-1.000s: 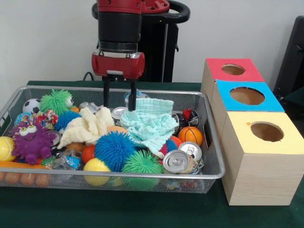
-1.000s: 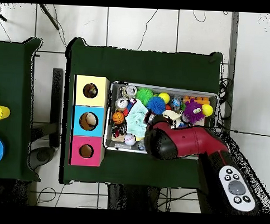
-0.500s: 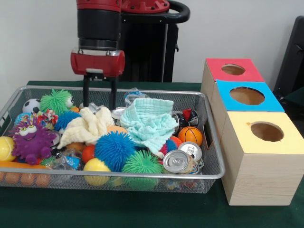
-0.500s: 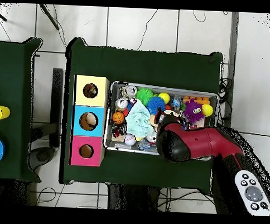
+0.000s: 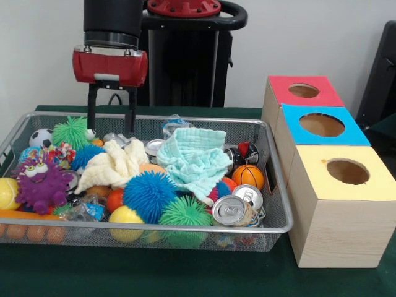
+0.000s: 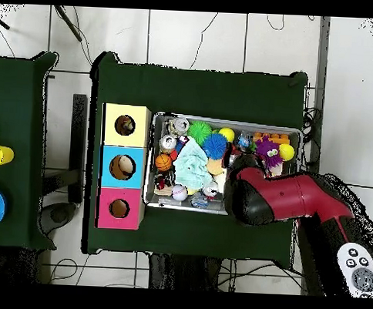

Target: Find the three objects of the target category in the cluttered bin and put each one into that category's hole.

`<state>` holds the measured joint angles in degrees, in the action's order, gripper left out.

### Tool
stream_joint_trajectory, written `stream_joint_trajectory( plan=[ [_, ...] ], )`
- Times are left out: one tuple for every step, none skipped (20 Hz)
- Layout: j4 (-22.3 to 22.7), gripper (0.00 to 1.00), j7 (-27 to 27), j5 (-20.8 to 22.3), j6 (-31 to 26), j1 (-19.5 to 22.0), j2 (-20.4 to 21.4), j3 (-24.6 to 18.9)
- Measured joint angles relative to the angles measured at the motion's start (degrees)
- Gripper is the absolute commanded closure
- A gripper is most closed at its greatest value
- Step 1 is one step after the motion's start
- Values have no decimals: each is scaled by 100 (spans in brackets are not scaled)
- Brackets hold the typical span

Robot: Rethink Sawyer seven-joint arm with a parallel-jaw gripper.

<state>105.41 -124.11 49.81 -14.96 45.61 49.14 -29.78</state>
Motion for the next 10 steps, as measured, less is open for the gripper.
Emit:
stream_joint_trajectory(
  plan=[
    [-1,0,9,29,0,-17,21,0],
    [-5,0,11,119,0,-65,57,0],
    [-13,0,11,190,0,-97,63,-1],
    [-19,0,11,224,0,-110,62,-1],
    [-40,0,11,356,2,-156,51,-2],
    [-48,0,11,420,2,-173,43,-2],
    [-63,0,11,565,4,-203,21,-3],
    [-66,0,11,643,4,-210,8,-2],
    [-65,0,11,717,4,-205,-9,-2],
    [-65,0,11,792,4,-200,-25,-2]
  ],
)
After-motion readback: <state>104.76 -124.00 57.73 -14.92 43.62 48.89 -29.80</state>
